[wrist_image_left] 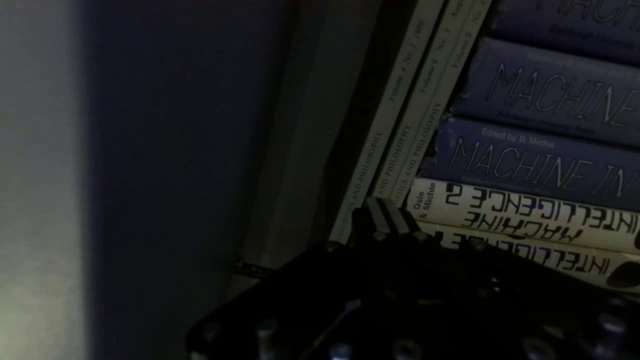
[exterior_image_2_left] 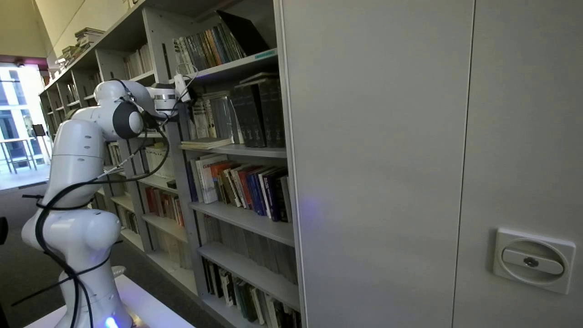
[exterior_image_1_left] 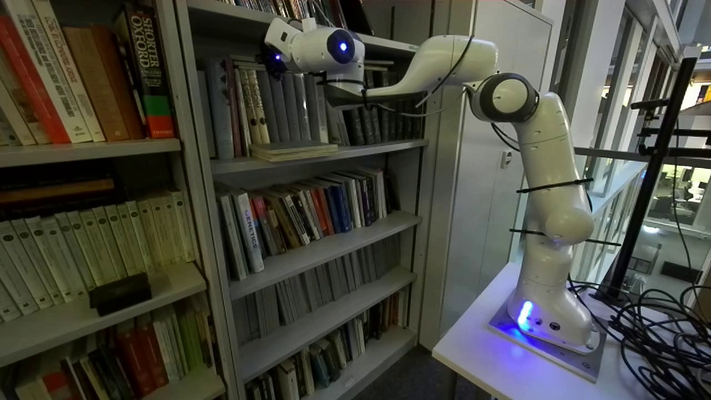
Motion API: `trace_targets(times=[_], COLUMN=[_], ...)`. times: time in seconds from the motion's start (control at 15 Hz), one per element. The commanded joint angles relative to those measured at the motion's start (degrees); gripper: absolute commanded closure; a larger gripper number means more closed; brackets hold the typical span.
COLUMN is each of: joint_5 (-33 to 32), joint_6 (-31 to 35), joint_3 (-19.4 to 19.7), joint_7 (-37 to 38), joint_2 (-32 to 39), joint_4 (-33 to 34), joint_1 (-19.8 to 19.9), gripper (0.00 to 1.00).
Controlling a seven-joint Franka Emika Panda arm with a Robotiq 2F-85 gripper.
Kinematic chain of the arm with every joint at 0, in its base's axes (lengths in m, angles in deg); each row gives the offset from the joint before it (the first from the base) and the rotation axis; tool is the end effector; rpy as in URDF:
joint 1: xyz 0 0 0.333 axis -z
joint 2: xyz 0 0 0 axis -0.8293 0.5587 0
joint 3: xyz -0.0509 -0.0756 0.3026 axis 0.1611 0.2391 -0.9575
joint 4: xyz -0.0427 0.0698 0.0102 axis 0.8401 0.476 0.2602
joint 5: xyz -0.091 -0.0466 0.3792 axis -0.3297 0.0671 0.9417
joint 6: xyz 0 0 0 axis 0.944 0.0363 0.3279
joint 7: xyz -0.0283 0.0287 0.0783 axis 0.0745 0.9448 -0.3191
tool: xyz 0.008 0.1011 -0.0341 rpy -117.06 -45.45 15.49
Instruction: Put the lying book on the top of the standing ones
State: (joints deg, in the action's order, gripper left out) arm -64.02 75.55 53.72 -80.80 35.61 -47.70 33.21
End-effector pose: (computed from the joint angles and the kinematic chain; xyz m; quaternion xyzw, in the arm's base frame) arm 0.5810 0.3778 0.7220 0.4091 0.5643 0.4529 0.5560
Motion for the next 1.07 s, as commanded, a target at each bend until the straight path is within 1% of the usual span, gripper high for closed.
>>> trace_targets(times=[0.0,0.13,0.33,0.4,0.47,0.73,0.87,1.0], joint_5=[-0.42,1.34,8.82,11.80,15.42,34.07,38.94,46.49], joint_6=[-0.65,-1.83,-4.46,-5.55,-7.15,-12.49,-18.82,-23.58], joint_3=[0.76,0.71,0.13,-1.39,-1.83,-3.92,-4.25,-4.58], joint_7=[1.10,-1.31,-6.48,-8.73,-11.57,-24.05,-28.61,-33.10], joint_2=[-7.06,-9.60,-13.40,-14.39,-15.50,-20.26,-22.60,-25.71], joint_4=[-8.71,-12.75,-19.99,-21.80,-23.89,-31.49,-34.38,-38.36], joint_1=[0.97,1.36,1.79,2.94,3.05,3.94,3.47,3.37], gripper=[1.00,1.00,1.00,1.00,1.00,1.00,1.00,1.00])
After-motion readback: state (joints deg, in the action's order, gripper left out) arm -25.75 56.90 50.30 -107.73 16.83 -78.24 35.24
